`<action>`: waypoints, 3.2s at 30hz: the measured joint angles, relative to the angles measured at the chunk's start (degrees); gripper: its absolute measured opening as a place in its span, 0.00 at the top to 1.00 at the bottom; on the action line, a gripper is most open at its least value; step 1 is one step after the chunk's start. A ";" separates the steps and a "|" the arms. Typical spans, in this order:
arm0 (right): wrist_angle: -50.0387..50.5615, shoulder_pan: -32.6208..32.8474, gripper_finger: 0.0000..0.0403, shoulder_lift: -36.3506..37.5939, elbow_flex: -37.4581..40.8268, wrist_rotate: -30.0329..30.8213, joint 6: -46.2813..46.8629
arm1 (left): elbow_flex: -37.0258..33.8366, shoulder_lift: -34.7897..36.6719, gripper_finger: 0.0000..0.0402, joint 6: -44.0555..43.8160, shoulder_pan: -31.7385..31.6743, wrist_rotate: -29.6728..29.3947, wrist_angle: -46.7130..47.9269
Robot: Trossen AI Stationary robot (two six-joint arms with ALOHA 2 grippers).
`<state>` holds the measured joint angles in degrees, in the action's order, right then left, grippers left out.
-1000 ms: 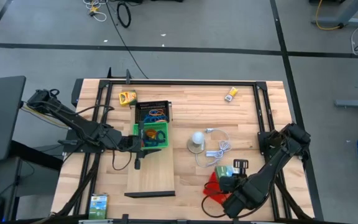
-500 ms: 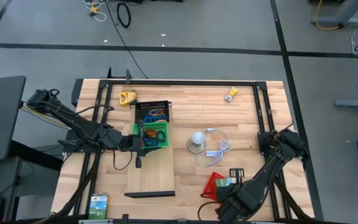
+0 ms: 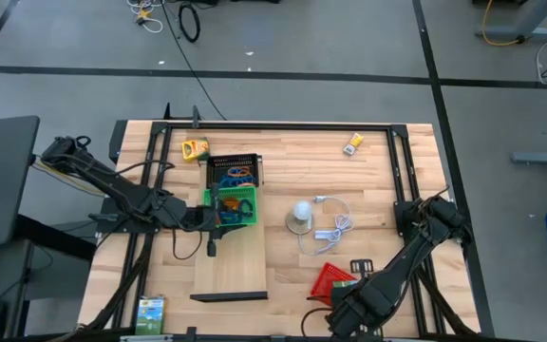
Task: Pick & Place Office Desk Supplies
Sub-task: Put the box of crayon into the red bin
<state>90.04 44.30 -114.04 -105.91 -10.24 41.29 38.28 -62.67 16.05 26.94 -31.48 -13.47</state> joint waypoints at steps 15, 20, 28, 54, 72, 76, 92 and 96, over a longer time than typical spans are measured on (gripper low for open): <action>-0.01 -4.80 1.00 0.00 0.07 -13.74 -2.61 | 0.01 0.00 0.65 0.05 -0.04 0.00 0.00; -0.02 -7.03 1.00 0.00 0.09 -19.24 -2.59 | 0.02 0.00 0.65 0.05 -0.04 0.00 0.00; -0.02 -11.10 1.00 0.00 0.11 -28.17 -2.60 | 0.02 0.00 0.65 0.58 -0.04 0.00 0.00; 0.00 -22.50 1.00 -6.82 0.68 -42.12 -12.79 | 0.02 0.00 0.65 1.91 -0.04 0.00 1.44; -0.03 -20.96 1.00 -6.80 13.50 -45.95 -11.14 | 0.02 0.00 0.65 0.37 -0.02 0.02 2.86; -0.04 -21.08 1.00 -6.76 15.19 -47.49 -10.02 | 0.02 0.00 0.65 0.33 -0.02 0.02 2.89; 0.04 -23.62 0.82 -6.71 16.26 -45.38 -12.91 | 0.02 0.00 0.65 0.95 -0.02 0.02 3.61; 0.00 -24.12 0.71 -6.71 16.26 -44.74 -13.08 | 0.02 0.00 0.65 1.06 -0.02 0.00 4.60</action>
<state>90.04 20.19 -120.75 -89.65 -54.98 28.21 38.30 -62.67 17.10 26.92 -31.48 -8.88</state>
